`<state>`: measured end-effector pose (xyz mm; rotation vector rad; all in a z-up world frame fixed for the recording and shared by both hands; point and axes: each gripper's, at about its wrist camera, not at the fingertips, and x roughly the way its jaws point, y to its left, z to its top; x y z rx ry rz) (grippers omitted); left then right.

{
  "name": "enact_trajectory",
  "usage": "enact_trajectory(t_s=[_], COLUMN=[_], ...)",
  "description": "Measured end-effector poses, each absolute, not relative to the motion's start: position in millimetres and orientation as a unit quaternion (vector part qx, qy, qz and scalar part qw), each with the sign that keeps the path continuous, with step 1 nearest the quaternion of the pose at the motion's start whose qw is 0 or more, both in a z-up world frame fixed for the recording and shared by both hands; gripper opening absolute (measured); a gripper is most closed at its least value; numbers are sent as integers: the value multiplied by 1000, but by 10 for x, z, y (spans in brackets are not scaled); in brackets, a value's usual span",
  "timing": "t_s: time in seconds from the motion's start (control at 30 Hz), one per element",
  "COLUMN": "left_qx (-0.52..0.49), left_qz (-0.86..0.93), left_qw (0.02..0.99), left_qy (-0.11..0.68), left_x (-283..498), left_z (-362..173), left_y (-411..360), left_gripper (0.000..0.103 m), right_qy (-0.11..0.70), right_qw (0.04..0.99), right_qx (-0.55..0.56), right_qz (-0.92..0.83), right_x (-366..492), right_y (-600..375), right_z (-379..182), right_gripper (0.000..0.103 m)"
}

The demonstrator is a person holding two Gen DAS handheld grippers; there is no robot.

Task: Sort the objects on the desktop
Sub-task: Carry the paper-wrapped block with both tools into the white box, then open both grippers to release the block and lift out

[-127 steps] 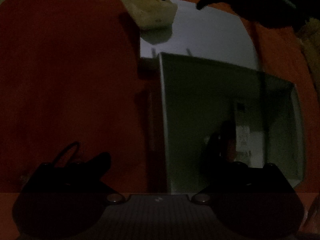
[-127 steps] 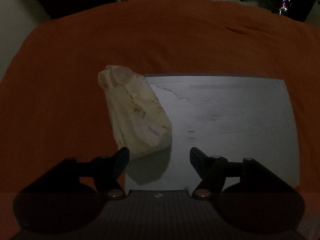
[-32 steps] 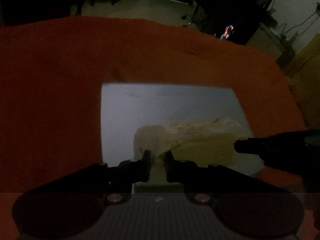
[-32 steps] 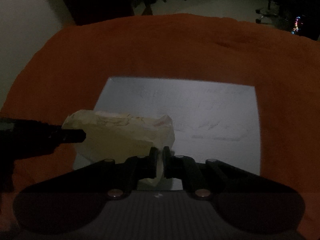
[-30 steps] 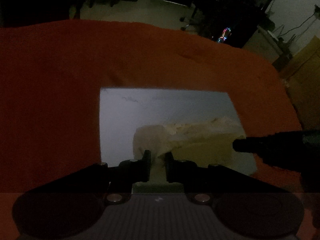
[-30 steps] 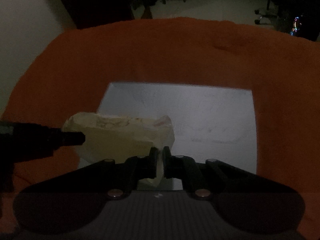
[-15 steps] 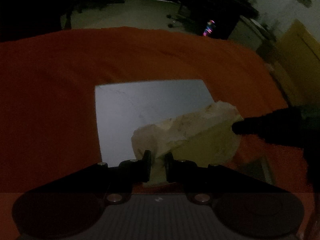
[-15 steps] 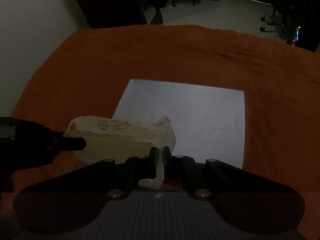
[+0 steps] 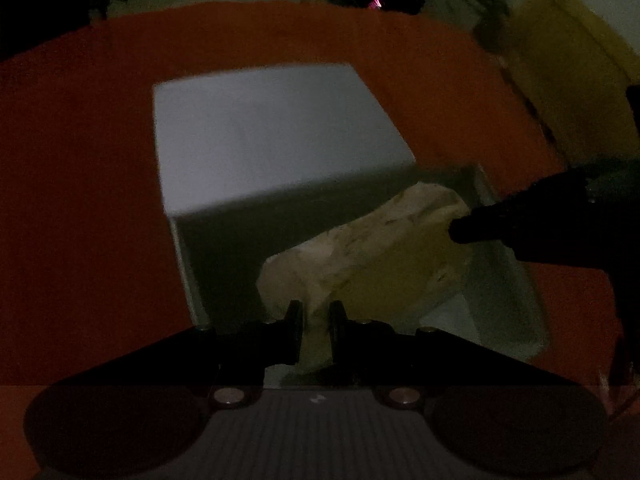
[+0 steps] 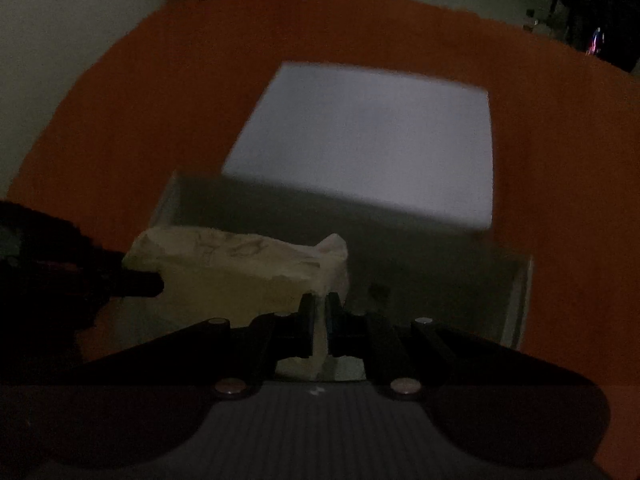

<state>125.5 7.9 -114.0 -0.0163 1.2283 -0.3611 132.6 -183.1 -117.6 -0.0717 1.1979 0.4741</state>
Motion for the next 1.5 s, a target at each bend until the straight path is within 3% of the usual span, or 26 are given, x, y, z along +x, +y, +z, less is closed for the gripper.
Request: enact_trajectory(t_s=[0.43,1.0,1.07,1.13,1.2,1.5], left_qx=[37,90,93,96,96,51], left_qz=[-168,-168,-164,-164,-168,-154], left_qw=[767,764,765,772,784,811], left_qy=[618,616,615,606,589,562], left_x=[1099,901,890,873,846,906], left_z=[-1751,-1946,-1950,-1915,-1829,-1464], left_y=[-211,-332,-327,-327,-314,-189], left_gripper=[11,14,20,52,63,71], right_qy=[615,642,653,661,656,611], right_qw=[758,733,727,723,728,766], right_qx=[-45,-60,-53,-46,-42,-4], right_qz=[211,217,207,196,196,200], right_x=[1214,1064,1087,1110,1135,1343], right_y=[-1905,-1939,-1952,-1968,-1999,-2021], right_z=[-1632,-1836,-1864,-1878,-1831,-1475], right_gripper=[7,11,22,25,25,29])
